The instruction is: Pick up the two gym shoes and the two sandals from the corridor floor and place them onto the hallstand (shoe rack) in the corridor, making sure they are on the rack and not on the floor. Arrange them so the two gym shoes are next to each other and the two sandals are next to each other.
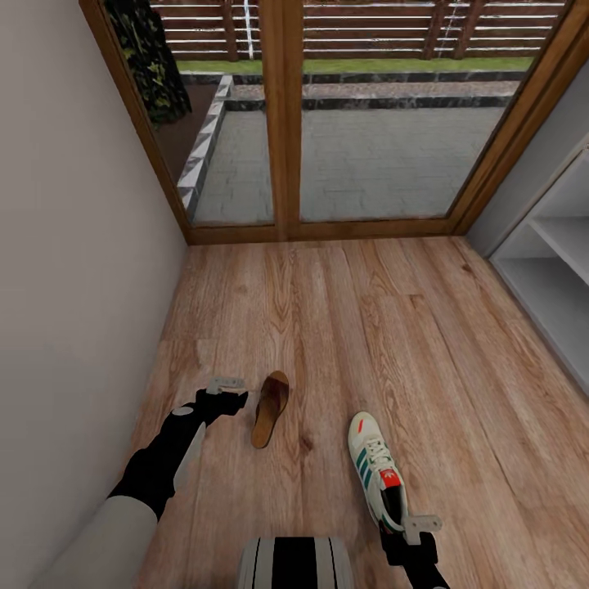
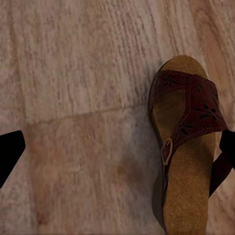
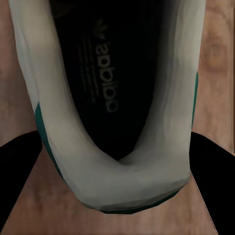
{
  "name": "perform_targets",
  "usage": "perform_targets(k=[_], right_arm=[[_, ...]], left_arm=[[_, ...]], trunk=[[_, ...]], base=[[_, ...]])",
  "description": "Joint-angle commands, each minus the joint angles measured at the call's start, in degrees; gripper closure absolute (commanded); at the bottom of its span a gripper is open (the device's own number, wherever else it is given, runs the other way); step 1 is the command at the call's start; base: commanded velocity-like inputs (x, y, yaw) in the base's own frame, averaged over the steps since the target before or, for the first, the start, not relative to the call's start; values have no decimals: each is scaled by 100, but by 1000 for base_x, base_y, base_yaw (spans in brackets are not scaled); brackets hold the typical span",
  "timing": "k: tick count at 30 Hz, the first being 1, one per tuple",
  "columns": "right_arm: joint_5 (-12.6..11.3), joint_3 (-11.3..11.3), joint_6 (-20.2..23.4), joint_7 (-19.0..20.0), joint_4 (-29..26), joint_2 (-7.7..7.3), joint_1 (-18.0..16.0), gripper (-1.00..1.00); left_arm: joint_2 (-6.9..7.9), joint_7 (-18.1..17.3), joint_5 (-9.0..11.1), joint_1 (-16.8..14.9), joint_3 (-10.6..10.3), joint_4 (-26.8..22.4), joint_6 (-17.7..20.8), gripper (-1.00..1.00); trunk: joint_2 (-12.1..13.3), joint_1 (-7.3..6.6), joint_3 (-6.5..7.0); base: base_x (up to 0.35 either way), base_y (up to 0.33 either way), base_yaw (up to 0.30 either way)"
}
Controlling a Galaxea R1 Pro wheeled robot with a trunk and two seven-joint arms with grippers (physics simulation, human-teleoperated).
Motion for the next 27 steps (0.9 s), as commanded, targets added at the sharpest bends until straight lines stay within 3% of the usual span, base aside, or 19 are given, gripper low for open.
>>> perform_targets(k=[1,14,19,21,27], right_arm=[[47,1,-12,-36,5,0,-1,100],[44,-7,-18,-46,-6,-10,3,100],[40,-7,-21,-45,-13,-11,1,100],[40,-13,-18,-48,-28,-16,1,100],[49,-15,-21,-37,-52,-27,0,100]], left_arm=[[0,-17,-5,20,7,-3,30,-100],[67,27,-35,600,49,57,-531,-100],[165,64,-28,897,60,59,-623,-100],[246,75,-27,1080,69,91,-807,-100],[279,106,-45,1370,96,360,-1336,-100]], trunk=[[0,-3,20],[18,-37,308],[24,-50,418],[27,-55,463],[35,-70,631]], base=[[0,0,0],[0,0,0],[0,0,0],[0,0,0],[0,0,-24]])
